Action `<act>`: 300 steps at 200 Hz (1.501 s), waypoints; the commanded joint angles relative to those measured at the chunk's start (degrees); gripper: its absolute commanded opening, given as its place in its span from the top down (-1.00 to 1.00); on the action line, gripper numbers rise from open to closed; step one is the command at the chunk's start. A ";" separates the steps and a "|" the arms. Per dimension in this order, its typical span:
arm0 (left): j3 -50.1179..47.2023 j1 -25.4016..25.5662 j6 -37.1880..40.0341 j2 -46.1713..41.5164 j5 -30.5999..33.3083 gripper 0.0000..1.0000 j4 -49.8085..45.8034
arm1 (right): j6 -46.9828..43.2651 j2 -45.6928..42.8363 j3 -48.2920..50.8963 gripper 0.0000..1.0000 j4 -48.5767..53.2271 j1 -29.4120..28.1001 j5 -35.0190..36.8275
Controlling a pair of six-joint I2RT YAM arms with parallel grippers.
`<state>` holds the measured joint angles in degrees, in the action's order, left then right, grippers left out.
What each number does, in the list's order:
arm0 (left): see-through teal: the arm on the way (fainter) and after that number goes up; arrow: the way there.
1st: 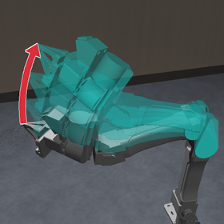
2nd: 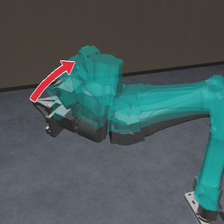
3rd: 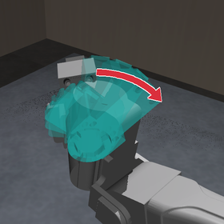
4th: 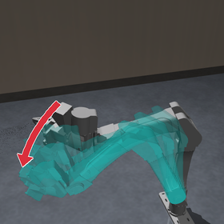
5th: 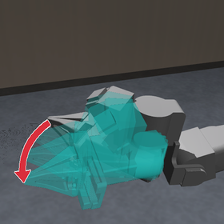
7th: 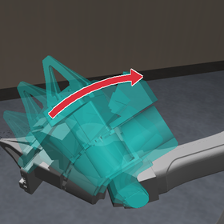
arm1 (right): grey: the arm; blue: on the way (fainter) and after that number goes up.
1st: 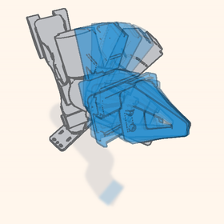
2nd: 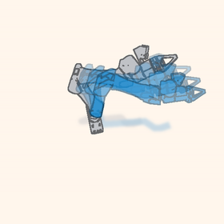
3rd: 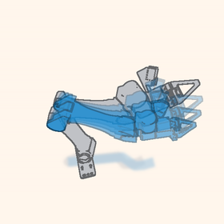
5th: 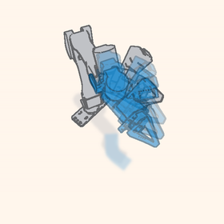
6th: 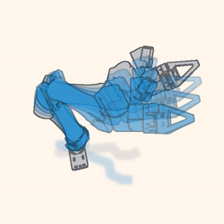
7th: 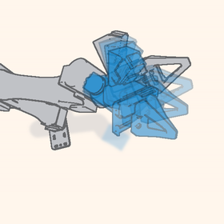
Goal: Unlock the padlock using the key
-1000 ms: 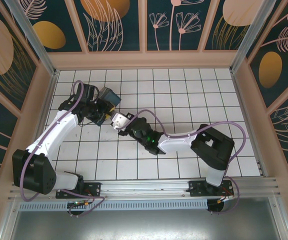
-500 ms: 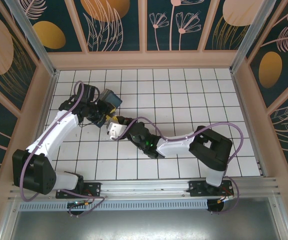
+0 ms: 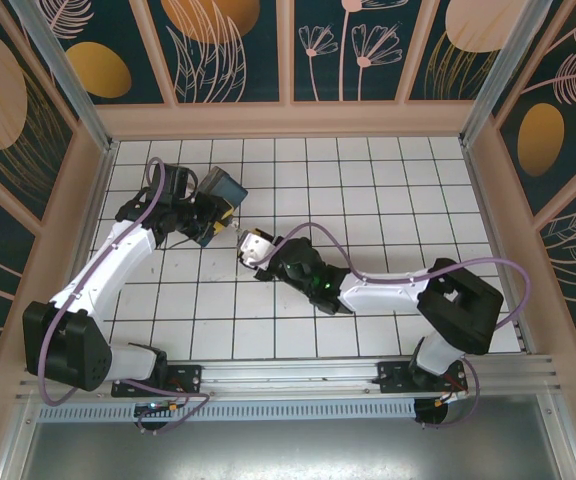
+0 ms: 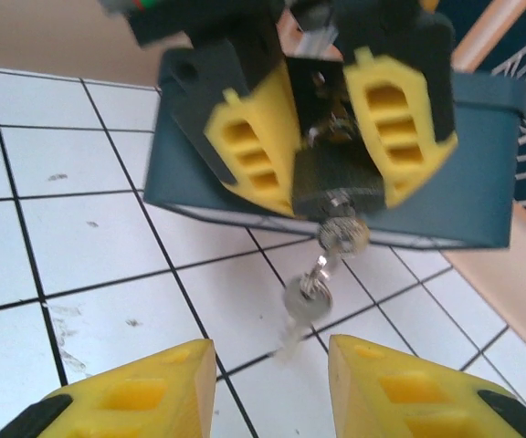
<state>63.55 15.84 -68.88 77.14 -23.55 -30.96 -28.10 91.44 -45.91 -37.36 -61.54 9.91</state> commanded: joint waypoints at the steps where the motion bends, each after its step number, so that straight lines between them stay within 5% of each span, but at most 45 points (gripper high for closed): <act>1: 1.95 -0.32 -0.28 -1.81 -1.19 0.68 3.94 | 11.67 -0.28 -2.93 0.25 2.11 3.62 -3.89; 54: 2.18 -0.31 0.14 -1.64 -1.28 0.68 4.06 | 39.93 2.09 -8.13 0.24 0.21 12.21 -30.95; 83: 2.37 -0.29 0.06 -1.63 -1.32 0.67 4.09 | 46.43 5.15 -10.22 0.22 -0.71 13.68 -35.95; 101: 2.43 -0.34 0.34 -1.68 -1.26 0.67 4.07 | 35.95 2.64 -6.86 0.17 0.44 11.52 -26.82; 129: 3.25 -0.30 1.64 -0.77 -1.15 0.69 2.33 | 6.32 -1.16 2.82 0.13 -6.34 7.25 -7.74; 145: 3.25 -0.33 1.81 -0.61 -1.31 0.68 2.31 | -9.21 0.56 8.42 0.13 -18.85 5.84 -3.90; 183: 3.07 -0.31 1.91 -0.59 -1.22 0.68 1.98 | -26.64 8.17 6.38 0.15 -31.61 4.28 -0.61; 227: 3.76 -0.29 2.52 0.14 -1.59 0.69 1.90 | -33.03 12.34 5.60 0.14 -42.27 2.70 -3.28; 300: 3.51 -0.33 2.52 -0.75 -1.59 0.68 1.96 | -32.54 12.49 0.79 0.23 -38.31 3.87 -7.48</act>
<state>64.69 15.79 -67.75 77.41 -23.99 -30.68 -59.70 103.35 -42.76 -74.37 -58.48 4.47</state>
